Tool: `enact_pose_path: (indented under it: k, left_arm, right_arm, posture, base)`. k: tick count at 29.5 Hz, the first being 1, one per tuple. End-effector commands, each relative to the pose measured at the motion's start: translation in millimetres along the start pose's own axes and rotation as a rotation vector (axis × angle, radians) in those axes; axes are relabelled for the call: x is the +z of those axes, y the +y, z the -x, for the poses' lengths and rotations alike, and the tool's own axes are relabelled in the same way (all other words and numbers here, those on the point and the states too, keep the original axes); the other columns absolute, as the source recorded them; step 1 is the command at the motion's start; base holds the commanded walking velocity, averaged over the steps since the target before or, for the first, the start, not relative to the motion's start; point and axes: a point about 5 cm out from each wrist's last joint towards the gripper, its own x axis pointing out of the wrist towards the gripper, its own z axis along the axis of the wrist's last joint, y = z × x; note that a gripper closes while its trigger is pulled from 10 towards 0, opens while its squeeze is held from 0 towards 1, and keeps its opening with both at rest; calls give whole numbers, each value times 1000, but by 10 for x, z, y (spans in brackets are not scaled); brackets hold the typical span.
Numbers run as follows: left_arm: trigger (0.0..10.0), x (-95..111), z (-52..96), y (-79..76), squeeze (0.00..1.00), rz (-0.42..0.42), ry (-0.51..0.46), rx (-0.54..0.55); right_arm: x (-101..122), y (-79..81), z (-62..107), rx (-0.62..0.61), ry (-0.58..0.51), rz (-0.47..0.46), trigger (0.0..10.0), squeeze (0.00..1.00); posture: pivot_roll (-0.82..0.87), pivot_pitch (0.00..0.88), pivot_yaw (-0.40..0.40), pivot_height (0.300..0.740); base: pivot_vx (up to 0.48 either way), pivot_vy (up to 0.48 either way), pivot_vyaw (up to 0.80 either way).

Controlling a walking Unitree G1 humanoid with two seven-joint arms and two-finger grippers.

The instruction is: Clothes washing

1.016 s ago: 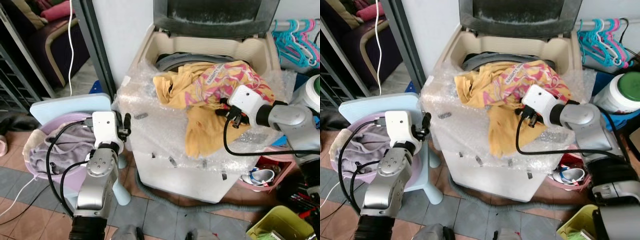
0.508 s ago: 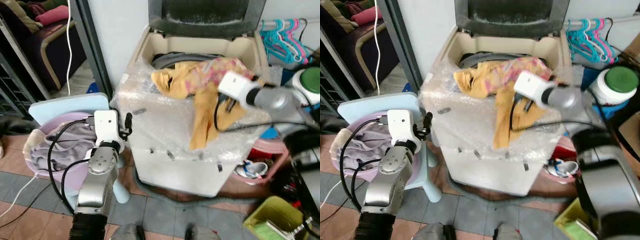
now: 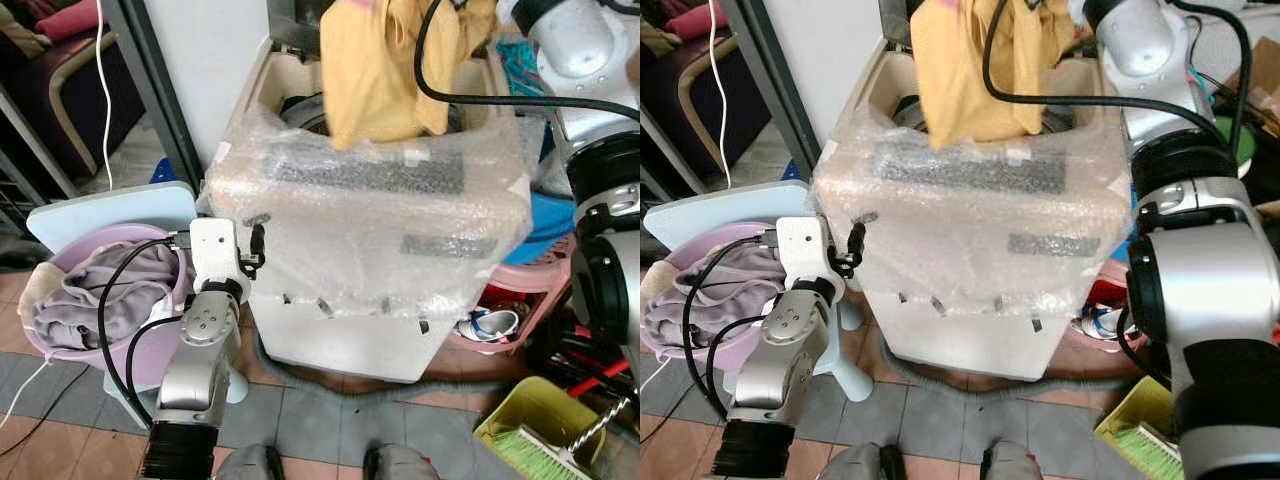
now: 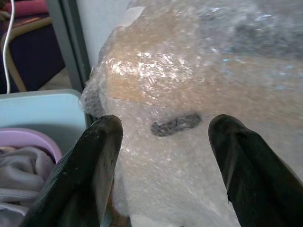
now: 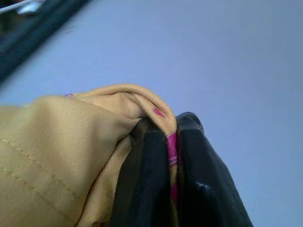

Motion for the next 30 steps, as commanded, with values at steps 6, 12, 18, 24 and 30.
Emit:
enact_pose_path:
  k: [6,12,18,24,30]
  left_arm:
    - [10000,14,-22,38,0,-5,-4,29]
    - [10000,9,-44,-15,0,-19,0,-5]
    - [10000,11,-39,-11,0,-15,-4,11]
    - [10000,-3,-13,40,0,6,-5,47]
    - [10000,13,-5,39,0,-8,-16,41]
  right_arm:
    - [-382,534,315,214,85,-90,10000,1000]
    - [-566,637,560,226,134,-137,10000,1000]
    - [-527,560,653,97,96,-186,10000,1000]
    - [-389,542,805,-70,42,-212,10000,1000]
    - [-247,595,962,-144,5,-161,10000,1000]
  posture:
    - [-80,18,45,740]
    - [-91,19,54,740]
    - [-97,22,42,740]
    - [-102,21,40,740]
    - [-96,25,53,740]
  base:
    - [0,0,0]
    - [0,0,0]
    - [0,0,0]
    - [0,0,0]
    - [0,0,0]
